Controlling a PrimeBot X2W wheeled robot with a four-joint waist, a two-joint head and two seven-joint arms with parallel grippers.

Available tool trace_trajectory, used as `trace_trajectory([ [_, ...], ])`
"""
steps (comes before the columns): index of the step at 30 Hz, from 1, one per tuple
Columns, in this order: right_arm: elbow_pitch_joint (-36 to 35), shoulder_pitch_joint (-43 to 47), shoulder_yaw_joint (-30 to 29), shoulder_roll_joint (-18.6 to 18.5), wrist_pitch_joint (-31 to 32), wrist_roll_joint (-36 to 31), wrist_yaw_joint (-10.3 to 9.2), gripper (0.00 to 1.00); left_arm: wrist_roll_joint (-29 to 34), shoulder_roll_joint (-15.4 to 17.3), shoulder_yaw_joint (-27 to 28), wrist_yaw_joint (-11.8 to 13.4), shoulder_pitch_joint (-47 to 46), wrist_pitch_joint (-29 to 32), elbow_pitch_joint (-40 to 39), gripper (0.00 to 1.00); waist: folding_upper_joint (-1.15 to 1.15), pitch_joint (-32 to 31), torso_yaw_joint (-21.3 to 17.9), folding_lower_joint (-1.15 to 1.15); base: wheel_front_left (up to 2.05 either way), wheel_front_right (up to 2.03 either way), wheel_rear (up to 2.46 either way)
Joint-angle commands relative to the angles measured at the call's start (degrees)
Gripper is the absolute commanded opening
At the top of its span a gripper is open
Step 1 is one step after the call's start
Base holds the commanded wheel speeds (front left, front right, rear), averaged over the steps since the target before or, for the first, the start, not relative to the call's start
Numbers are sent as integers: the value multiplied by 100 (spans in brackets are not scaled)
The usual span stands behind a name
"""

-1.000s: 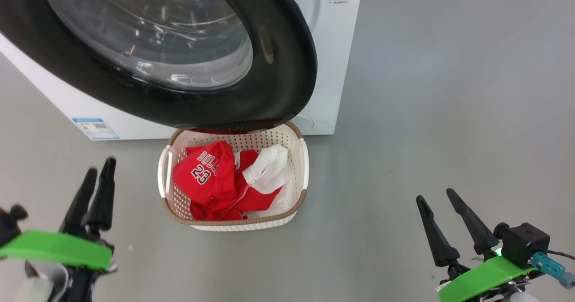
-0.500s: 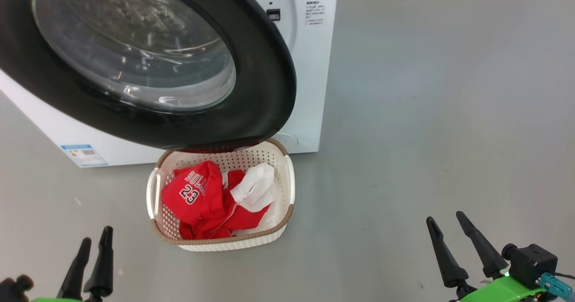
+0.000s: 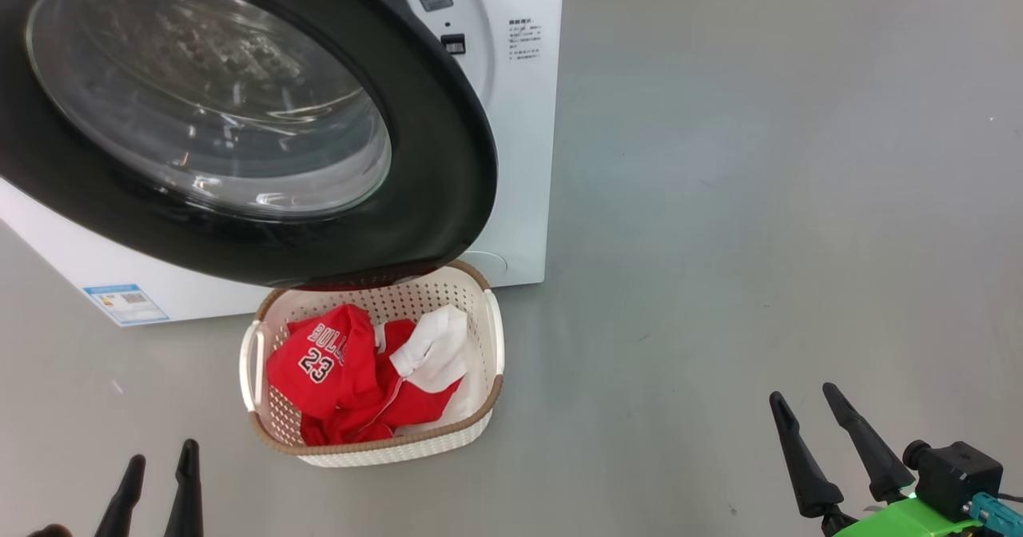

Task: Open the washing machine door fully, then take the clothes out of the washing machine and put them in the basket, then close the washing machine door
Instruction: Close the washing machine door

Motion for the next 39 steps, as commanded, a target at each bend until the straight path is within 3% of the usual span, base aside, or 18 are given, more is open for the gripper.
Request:
trace_trajectory([
  [1, -137, -5, 91, -115, -37, 12, 28, 100, 101, 58, 284, -31, -48, -52, -162, 100, 0, -9, -10, 0, 0, 0, 0],
  [11, -183, 7, -12, -116, -37, 35, 28, 100, 1593, -356, 799, -31, 78, -52, -578, 100, 0, -21, 36, 0, 0, 0, 0],
  [17, -212, 2, -48, -120, -37, 40, 28, 100, 2159, -542, 922, -31, 158, -52, -791, 100, 0, -41, 59, 0, 0, 0, 0],
  [25, -218, 31, -51, -111, -37, 26, 28, 100, 2509, -728, 883, -31, 252, -52, -894, 100, 0, -49, 76, 0, 0, 0, 0],
  [39, -219, 22, -40, -102, -37, 3, 28, 100, 2604, -847, 880, -31, 261, -52, -902, 100, 0, -44, 104, 0, 0, 0, 0],
])
